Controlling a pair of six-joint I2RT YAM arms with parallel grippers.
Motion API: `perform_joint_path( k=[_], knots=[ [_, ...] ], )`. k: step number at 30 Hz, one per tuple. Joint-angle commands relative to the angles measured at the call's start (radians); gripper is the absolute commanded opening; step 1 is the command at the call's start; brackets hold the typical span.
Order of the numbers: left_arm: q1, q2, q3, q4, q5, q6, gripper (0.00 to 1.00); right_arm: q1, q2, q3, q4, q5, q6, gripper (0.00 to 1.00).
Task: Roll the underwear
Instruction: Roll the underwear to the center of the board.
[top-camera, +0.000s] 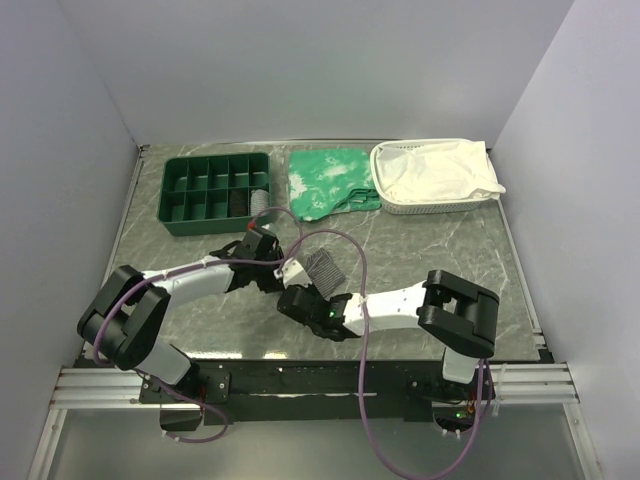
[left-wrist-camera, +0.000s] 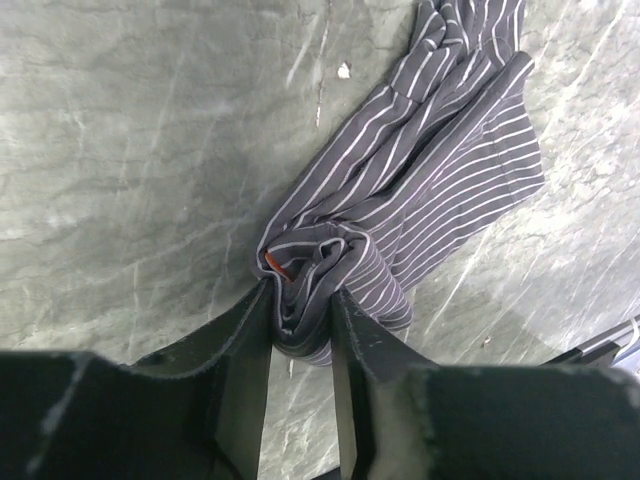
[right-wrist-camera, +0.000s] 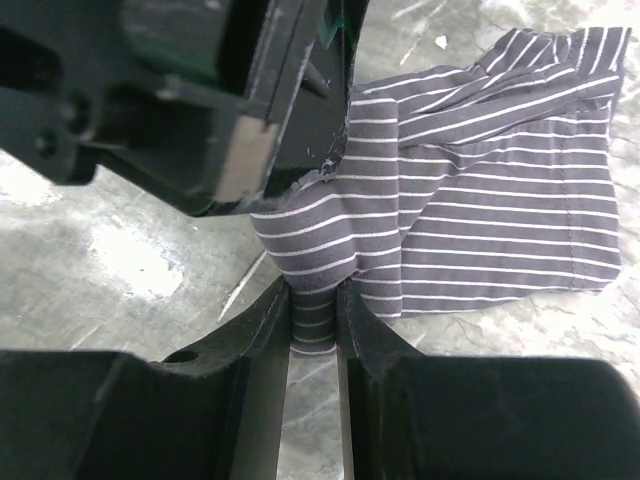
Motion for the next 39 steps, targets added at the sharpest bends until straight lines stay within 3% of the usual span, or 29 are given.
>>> perform_joint_path(
  k=[1, 4, 7, 8, 14, 19, 39],
  knots=[
    [0.021, -0.001, 0.033, -0.051, -0.021, 0.031, 0.34, -0.017, -0.007, -0.046, -0.025, -0.2, 0.031, 0.22],
    [0.046, -0.009, 0.04, -0.058, -0.025, 0.038, 0.39, -0.049, -0.033, -0.049, -0.02, -0.299, 0.035, 0.21],
    [0.081, -0.023, 0.044, -0.066, -0.027, 0.046, 0.49, -0.086, -0.058, -0.054, -0.013, -0.392, 0.052, 0.21],
    [0.09, -0.029, 0.048, -0.069, -0.027, 0.048, 0.57, -0.092, -0.063, -0.057, -0.009, -0.412, 0.054, 0.21],
    [0.167, -0.09, 0.039, -0.072, -0.045, 0.058, 0.73, -0.163, -0.083, -0.074, 0.007, -0.559, 0.074, 0.21],
    [0.218, -0.153, -0.012, -0.025, -0.007, 0.043, 0.75, -0.209, -0.081, -0.083, 0.037, -0.668, 0.083, 0.21],
    [0.216, -0.345, -0.265, 0.282, 0.214, 0.12, 0.77, -0.439, 0.037, -0.087, 0.201, -1.203, 0.172, 0.19]
  ],
)
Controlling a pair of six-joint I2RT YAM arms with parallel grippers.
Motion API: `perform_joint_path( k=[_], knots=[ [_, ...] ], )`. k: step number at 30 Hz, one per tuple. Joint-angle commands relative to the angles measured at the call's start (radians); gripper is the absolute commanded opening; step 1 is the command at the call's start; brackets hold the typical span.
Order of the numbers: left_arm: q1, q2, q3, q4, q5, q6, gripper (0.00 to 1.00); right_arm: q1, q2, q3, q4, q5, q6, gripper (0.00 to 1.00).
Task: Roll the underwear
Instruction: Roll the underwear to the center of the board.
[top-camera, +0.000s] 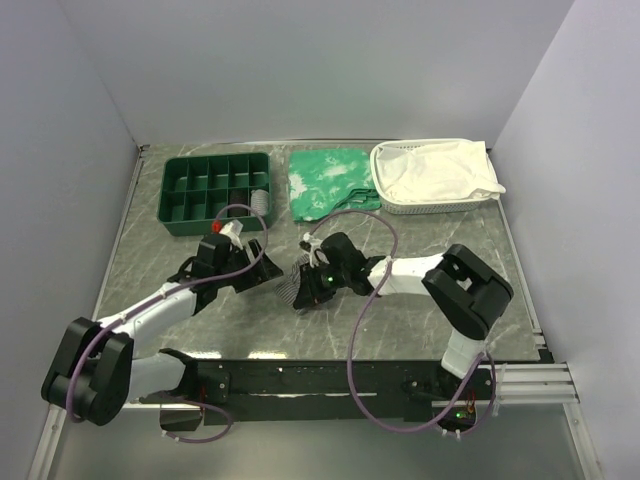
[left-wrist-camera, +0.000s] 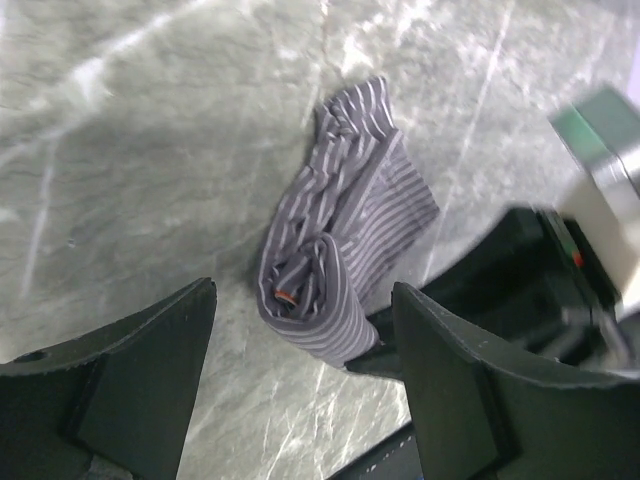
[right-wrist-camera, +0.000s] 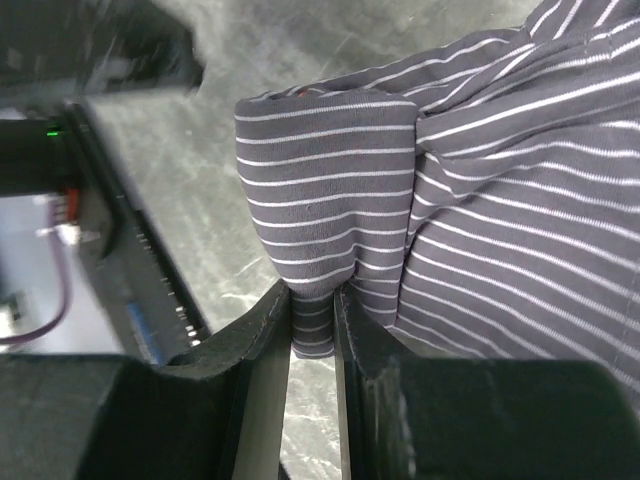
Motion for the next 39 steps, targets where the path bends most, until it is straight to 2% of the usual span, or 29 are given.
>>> perform_joint_path(
  k=[1, 7, 19, 29, 39],
  knots=[
    [-0.003, -0.041, -0.051, 0.128, 0.084, 0.028, 0.77, -0.052, 0.055, -0.024, 0.04, -0.178, 0.058, 0.19],
    [-0.012, -0.047, -0.095, 0.175, 0.136, 0.054, 0.76, -0.11, 0.108, -0.007, 0.065, -0.284, 0.111, 0.16],
    [-0.061, -0.024, -0.127, 0.244, 0.105, 0.051, 0.77, -0.182, 0.197, 0.034, 0.062, -0.379, 0.171, 0.14],
    [-0.141, 0.083, -0.122, 0.303, 0.01, 0.007, 0.77, -0.23, 0.257, 0.066, 0.039, -0.402, 0.19, 0.13],
    [-0.151, 0.079, -0.168, 0.343, -0.152, -0.09, 0.78, -0.244, 0.282, 0.102, -0.01, -0.396, 0.164, 0.14]
  ],
)
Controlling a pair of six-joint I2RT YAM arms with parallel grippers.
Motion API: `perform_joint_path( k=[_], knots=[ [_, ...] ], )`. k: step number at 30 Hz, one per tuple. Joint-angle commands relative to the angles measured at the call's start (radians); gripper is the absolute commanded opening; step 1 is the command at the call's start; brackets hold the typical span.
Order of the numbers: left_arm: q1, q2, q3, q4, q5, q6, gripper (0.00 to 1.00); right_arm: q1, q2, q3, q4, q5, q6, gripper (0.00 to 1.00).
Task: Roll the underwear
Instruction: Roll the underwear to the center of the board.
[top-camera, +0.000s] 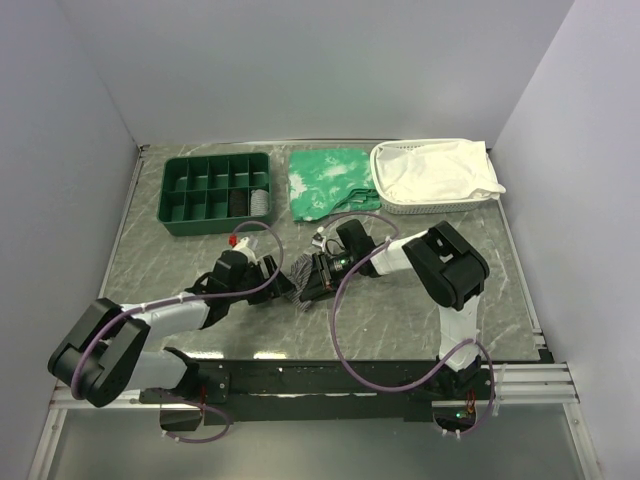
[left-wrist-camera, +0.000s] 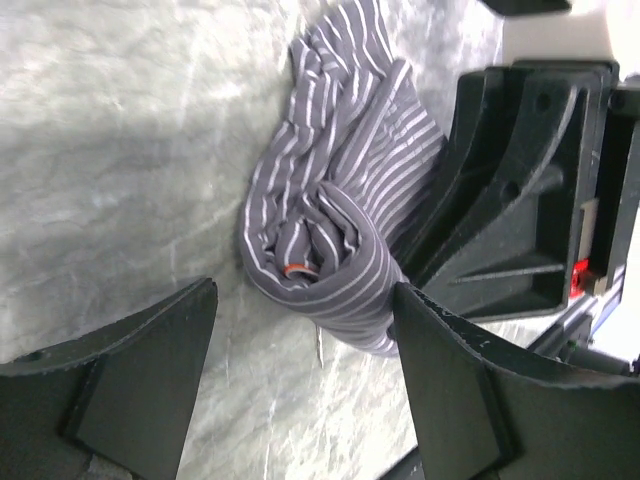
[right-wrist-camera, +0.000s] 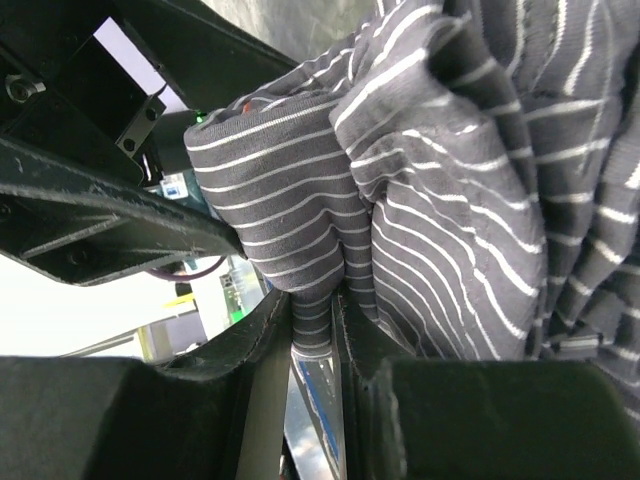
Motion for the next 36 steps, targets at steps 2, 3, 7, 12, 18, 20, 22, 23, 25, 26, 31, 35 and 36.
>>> perform_joint_path(
  k=[2, 3, 7, 12, 18, 20, 22, 23, 25, 26, 31, 35, 36],
  knots=[
    [-0.003, -0.009, -0.029, 0.075, -0.116, -0.075, 0.78, -0.018, 0.042, 0.013, -0.061, 0.102, -0.035, 0.14],
    [-0.006, -0.003, -0.029, 0.081, -0.117, -0.08, 0.77, -0.018, 0.043, 0.013, -0.059, 0.1, -0.034, 0.14],
    [-0.023, 0.046, -0.021, 0.105, -0.131, -0.095, 0.77, -0.021, 0.043, 0.012, -0.053, 0.099, -0.034, 0.15],
    [-0.067, 0.106, -0.012, 0.131, -0.161, -0.117, 0.74, -0.025, 0.034, 0.001, -0.029, 0.09, -0.019, 0.16],
    [-0.095, 0.157, -0.024, 0.134, -0.203, -0.161, 0.65, -0.03, 0.031, -0.007, 0.01, 0.082, 0.01, 0.18],
    [-0.098, 0.162, -0.027, 0.122, -0.212, -0.176, 0.6, -0.03, 0.029, -0.01, 0.02, 0.08, 0.021, 0.18],
    [-0.1, 0.162, -0.024, 0.107, -0.212, -0.179, 0.55, -0.03, 0.029, -0.01, 0.028, 0.079, 0.029, 0.18],
    [-0.101, 0.162, -0.023, 0.101, -0.214, -0.178, 0.53, -0.032, 0.029, -0.008, 0.028, 0.079, 0.03, 0.18],
    [-0.103, 0.168, -0.009, 0.079, -0.212, -0.175, 0.47, -0.032, 0.025, -0.008, 0.03, 0.08, 0.032, 0.19],
    [-0.104, 0.169, -0.004, 0.07, -0.212, -0.17, 0.45, -0.032, 0.02, -0.011, 0.031, 0.079, 0.034, 0.2],
    [-0.118, 0.192, 0.054, 0.004, -0.24, -0.141, 0.35, -0.03, -0.048, -0.034, 0.05, 0.091, 0.04, 0.34],
    [-0.136, 0.189, 0.095, -0.069, -0.243, -0.114, 0.34, -0.028, -0.154, -0.06, 0.01, 0.164, 0.0, 0.45],
    [-0.138, 0.185, 0.107, -0.083, -0.243, -0.107, 0.35, -0.027, -0.179, -0.062, -0.01, 0.192, -0.017, 0.47]
  ],
)
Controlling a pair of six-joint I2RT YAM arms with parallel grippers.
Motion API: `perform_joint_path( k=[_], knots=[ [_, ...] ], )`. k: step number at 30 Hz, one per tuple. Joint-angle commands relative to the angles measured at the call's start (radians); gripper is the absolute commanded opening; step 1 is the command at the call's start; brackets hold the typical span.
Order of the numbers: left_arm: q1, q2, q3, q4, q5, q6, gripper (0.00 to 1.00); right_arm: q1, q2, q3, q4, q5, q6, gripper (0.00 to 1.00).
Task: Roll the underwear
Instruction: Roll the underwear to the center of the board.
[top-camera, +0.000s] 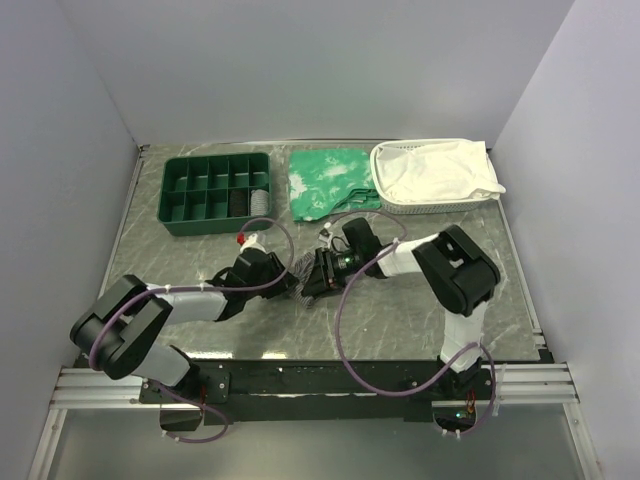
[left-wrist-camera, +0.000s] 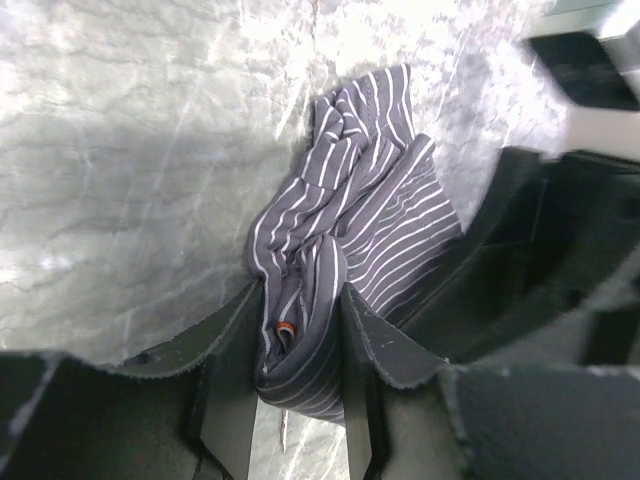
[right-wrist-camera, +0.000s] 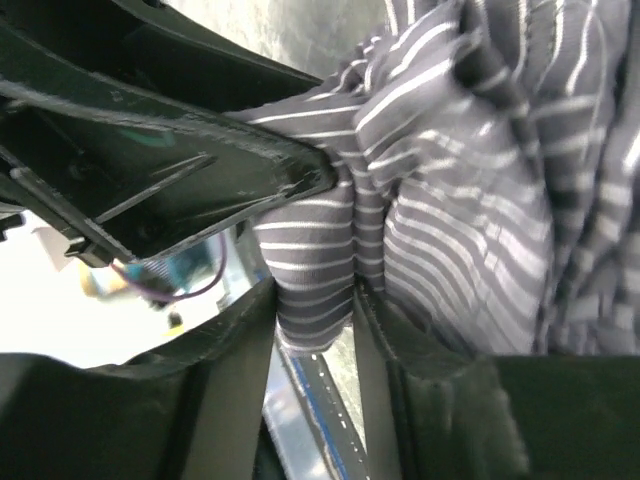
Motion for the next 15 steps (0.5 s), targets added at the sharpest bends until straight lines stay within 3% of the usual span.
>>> perform_joint_path(
  k=[1, 5, 10, 15],
  knots=[
    [-0.024, 0.013, 0.037, -0.178, -0.022, 0.072, 0.35, -0.009, -0.173, -0.024, -0.099, 0.169, -0.102, 0.5],
    [-0.027, 0.008, 0.084, -0.24, -0.013, 0.102, 0.36, 0.036, -0.293, -0.021, -0.241, 0.343, -0.208, 0.53],
    [-0.028, 0.016, 0.13, -0.306, 0.013, 0.127, 0.37, 0.172, -0.434, -0.013, -0.373, 0.735, -0.334, 0.58],
    [-0.03, 0.031, 0.167, -0.34, 0.03, 0.131, 0.38, 0.284, -0.447, -0.024, -0.353, 0.886, -0.362, 0.59]
  ],
)
